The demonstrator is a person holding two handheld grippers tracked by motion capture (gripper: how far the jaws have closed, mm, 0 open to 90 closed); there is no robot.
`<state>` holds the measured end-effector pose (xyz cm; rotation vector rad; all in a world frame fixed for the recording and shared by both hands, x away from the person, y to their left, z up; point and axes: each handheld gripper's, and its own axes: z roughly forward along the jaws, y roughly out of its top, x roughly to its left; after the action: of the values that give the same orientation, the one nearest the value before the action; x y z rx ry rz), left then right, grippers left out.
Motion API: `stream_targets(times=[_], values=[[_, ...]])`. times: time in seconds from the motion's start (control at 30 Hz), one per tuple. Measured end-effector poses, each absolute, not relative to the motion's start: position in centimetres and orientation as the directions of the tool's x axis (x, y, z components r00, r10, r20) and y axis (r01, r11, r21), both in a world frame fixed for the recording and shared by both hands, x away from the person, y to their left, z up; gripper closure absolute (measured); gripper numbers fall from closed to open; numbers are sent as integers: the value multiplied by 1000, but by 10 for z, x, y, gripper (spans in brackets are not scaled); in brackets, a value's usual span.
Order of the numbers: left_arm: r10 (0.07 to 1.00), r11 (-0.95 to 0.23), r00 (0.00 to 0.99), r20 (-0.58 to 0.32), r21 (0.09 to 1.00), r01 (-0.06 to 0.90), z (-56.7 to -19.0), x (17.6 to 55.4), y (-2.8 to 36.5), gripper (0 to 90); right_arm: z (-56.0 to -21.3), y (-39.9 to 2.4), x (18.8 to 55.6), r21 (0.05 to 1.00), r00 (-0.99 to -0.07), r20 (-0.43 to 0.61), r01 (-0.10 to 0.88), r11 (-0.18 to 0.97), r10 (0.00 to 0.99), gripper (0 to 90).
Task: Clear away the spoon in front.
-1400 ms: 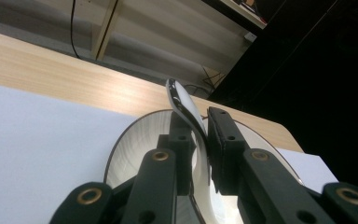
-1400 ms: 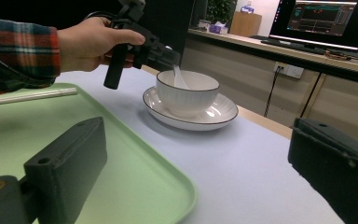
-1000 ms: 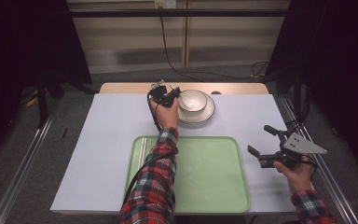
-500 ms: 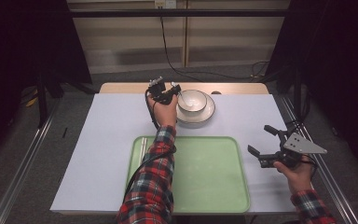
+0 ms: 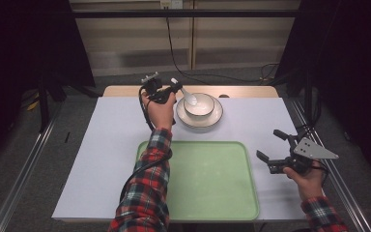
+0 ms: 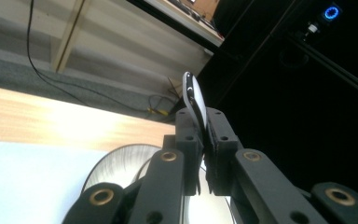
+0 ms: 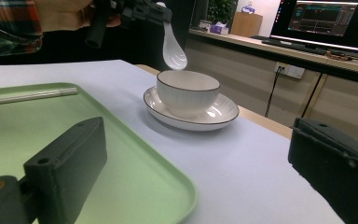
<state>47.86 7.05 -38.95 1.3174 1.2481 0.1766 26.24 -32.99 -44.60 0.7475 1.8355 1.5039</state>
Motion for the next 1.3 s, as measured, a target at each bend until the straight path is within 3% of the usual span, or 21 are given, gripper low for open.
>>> stream_targets(times=[1.3], values=[[639, 80, 500, -585, 697, 712, -400, 401, 133, 857, -447, -327, 262, 982, -629, -120, 40, 186, 768, 38]])
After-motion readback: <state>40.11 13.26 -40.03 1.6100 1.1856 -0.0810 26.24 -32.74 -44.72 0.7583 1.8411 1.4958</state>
